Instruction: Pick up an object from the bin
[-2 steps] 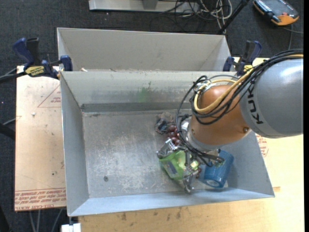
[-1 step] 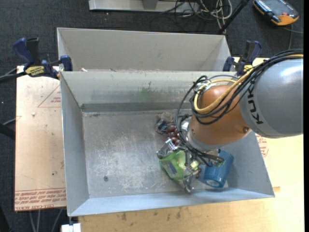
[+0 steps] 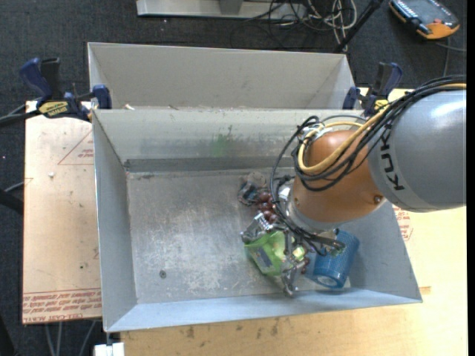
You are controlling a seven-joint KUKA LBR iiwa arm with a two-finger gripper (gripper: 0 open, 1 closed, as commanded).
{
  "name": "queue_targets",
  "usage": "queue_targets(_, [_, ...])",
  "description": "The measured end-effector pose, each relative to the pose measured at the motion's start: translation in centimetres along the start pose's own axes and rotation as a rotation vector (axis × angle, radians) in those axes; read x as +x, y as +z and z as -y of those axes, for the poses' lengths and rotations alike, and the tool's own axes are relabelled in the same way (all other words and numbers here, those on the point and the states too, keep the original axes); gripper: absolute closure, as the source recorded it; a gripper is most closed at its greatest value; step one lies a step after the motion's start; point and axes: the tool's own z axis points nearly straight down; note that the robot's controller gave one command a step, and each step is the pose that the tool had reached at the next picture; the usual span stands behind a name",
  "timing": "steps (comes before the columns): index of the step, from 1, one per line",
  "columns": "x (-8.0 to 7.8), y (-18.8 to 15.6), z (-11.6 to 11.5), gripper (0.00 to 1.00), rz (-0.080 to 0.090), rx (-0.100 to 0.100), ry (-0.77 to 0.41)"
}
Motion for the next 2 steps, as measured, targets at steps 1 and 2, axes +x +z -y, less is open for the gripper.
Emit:
queue_targets(1, [0.0, 0.0, 0.0, 1.0, 0.0, 0.0, 0.0])
queue_targets(2, [0.0, 0.0, 0.0, 1.0, 0.0, 0.0, 0.0])
